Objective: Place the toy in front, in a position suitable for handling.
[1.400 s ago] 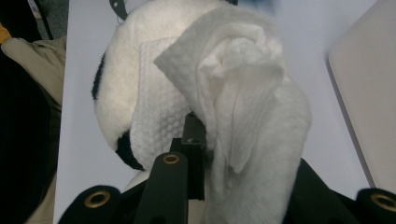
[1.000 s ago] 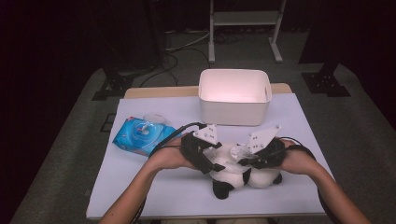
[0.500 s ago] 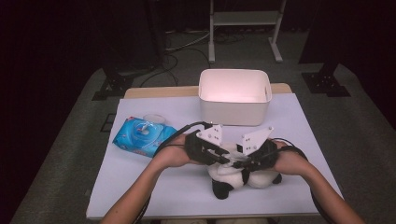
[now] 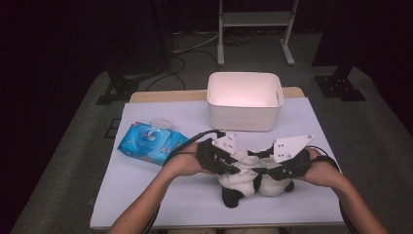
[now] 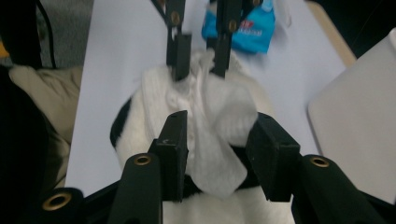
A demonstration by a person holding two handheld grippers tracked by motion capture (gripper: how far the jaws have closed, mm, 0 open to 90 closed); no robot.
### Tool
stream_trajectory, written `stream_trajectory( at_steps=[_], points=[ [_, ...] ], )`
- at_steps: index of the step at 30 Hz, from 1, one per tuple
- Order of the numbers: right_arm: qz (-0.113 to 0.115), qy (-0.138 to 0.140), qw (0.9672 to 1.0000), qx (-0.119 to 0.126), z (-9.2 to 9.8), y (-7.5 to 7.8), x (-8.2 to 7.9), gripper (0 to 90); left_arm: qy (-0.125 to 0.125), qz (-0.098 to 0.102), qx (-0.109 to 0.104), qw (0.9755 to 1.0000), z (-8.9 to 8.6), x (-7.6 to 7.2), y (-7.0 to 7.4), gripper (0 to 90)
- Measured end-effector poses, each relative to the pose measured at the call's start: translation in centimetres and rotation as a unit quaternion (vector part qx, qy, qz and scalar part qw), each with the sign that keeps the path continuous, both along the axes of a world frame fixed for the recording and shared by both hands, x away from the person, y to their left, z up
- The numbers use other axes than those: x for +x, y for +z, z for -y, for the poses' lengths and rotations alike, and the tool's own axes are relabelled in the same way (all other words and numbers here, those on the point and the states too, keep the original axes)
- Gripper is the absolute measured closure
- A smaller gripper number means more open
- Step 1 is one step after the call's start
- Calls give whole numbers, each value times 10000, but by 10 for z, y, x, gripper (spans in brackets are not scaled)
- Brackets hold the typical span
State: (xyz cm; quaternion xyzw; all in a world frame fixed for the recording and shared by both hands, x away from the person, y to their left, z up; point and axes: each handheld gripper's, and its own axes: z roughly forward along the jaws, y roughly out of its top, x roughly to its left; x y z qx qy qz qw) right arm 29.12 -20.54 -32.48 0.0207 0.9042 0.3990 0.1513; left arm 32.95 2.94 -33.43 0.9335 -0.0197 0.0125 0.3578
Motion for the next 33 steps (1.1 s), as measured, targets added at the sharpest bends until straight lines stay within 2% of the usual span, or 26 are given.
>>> stream_trajectory(
  at_steps=[2,5,7,10,12,15,17,19,20,21,22,26,33],
  points=[
    [59,79,9999,29,-2,3,-1,583,13,-2,5,10000,1,0,0,733],
    [63,199,9998,-53,-10,1,-2,625,7,17,54,10000,2,0,1,731],
    [88,349,9990,-246,-18,-3,-2,632,16,18,65,10000,2,0,2,728],
    [141,358,9980,-510,-28,-9,1,634,37,-9,86,10000,2,-1,3,700],
    [81,355,9980,-524,-30,-11,1,635,61,5,134,9999,0,-2,3,680],
    [83,422,9976,-547,-37,-16,3,644,128,5,98,9999,-8,-2,7,569],
    [76,394,9973,-613,-41,-19,4,638,186,-68,-28,9998,-14,-2,8,524],
    [66,385,9974,-611,-43,-20,4,640,198,-132,-26,9997,-15,-1,8,423],
    [18,388,9976,-566,-45,-22,5,659,300,-77,104,9995,-16,-1,5,400],
    [10,363,9977,-564,-46,-22,5,681,335,-62,231,9992,-15,0,3,379],
    [-23,339,9979,-558,-47,-23,5,708,353,-83,262,9990,-15,1,0,340],
    [-88,295,9981,-536,-44,-22,7,770,368,-187,204,9989,-11,1,-5,287],
    [-177,186,9981,-552,-29,-18,9,785,342,-119,264,9990,-7,0,-7,276]
  ],
)
